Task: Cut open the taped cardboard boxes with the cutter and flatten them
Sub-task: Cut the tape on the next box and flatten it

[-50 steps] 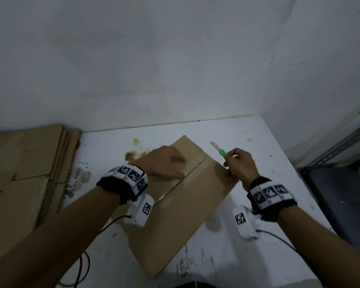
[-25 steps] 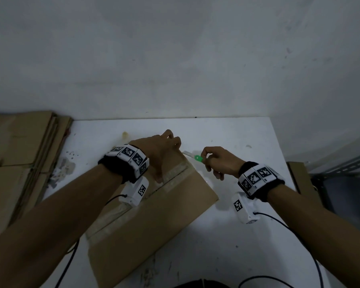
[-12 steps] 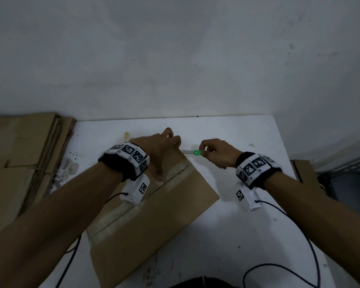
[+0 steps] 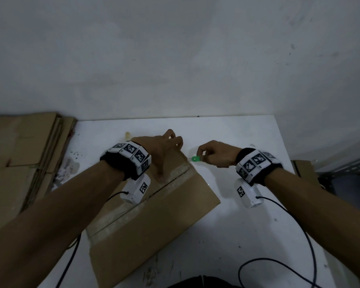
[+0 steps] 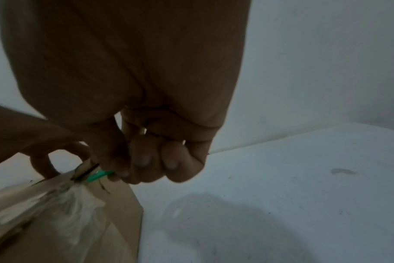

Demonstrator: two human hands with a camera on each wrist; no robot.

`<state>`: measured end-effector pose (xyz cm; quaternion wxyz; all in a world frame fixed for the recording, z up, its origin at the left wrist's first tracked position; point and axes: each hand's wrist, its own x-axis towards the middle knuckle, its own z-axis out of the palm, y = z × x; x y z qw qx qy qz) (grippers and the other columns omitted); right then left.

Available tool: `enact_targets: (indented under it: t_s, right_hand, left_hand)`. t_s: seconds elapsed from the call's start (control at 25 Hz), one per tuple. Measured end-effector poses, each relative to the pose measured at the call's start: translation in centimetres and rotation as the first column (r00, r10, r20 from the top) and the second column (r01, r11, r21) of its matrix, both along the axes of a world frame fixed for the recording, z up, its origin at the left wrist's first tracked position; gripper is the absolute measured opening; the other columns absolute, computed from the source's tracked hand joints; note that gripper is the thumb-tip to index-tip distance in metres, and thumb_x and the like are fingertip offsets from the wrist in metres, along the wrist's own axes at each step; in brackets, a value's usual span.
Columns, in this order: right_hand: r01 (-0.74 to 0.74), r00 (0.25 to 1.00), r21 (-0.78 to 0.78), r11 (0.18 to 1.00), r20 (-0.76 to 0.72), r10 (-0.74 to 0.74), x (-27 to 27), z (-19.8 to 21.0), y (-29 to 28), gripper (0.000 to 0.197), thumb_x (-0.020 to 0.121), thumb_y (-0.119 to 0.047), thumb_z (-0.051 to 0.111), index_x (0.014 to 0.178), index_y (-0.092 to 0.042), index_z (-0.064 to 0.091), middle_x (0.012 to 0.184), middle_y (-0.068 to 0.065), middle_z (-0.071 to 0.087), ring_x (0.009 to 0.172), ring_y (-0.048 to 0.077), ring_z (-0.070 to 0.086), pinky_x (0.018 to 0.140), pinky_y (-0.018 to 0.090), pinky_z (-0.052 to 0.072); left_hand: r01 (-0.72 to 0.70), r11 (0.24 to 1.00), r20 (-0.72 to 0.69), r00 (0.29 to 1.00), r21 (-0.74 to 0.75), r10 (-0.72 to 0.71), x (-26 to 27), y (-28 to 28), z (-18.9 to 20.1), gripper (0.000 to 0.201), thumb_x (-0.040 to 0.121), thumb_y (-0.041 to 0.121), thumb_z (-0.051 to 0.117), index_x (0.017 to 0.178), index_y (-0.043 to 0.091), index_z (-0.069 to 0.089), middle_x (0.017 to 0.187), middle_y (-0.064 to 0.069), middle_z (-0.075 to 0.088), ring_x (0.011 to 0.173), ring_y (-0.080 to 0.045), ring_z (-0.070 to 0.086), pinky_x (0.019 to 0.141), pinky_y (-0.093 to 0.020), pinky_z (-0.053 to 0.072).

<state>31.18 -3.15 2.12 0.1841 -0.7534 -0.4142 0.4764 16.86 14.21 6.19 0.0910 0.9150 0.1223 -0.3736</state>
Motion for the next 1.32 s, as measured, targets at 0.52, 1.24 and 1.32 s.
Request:
enact_targets:
  t_s: [0.52, 1.24, 1.32]
  right_hand:
    - [-0.144, 0.98, -0.025, 0.989, 0.135, 0.146, 0.3, -0.1, -1.9, 0.015, 0.101, -0.02, 0.049, 0.1, -0.019, 0.064, 0.077, 0.008, 0.059, 0.056, 0.018, 0.046, 0.048, 0.029, 0.044]
    - [-0.143, 0.968, 0.01, 0.99, 0.211, 0.138, -0.6, 0.2, -4.5, 0.022, 0.1, -0.017, 0.049, 0.106, -0.028, 0.067, 0.07, -0.002, 0.057, 0.061, 0.017, 0.049, 0.062, 0.038, 0.048]
    - [-0.102, 0.981, 0.019, 0.995, 0.171, 0.097, -0.8, 0.3, -4.9, 0.021, 0.1, -0.019, 0.05, 0.106, -0.025, 0.069, 0.064, -0.003, 0.054, 0.054, 0.015, 0.045, 0.055, 0.031, 0.043]
  left_hand:
    - [-0.022, 0.998, -0.023, 1.0, -0.054, 0.021, 0.2, 0.0, -0.4, 0.1, 0.05, 0.028, 0.099, 0.123, 0.034, 0.03, 0.131, 0.01, 0.033, 0.111, -0.025, 0.052, 0.083, -0.049, 0.055]
    - [0.203, 0.979, 0.097, 0.975, -0.028, -0.2, -0.9, -2.6, -1.0, 0.092, 0.074, 0.058, 0.078, 0.147, 0.028, 0.032, 0.164, 0.0, 0.006, 0.152, -0.024, -0.008, 0.121, -0.049, 0.02]
    - [0.218, 0.976, 0.103, 0.97, 0.021, -0.219, -1.1, -3.3, -1.7, 0.107, 0.059, 0.083, 0.069, 0.141, 0.024, 0.033, 0.157, -0.004, 0.019, 0.15, -0.027, -0.011, 0.118, -0.054, 0.027]
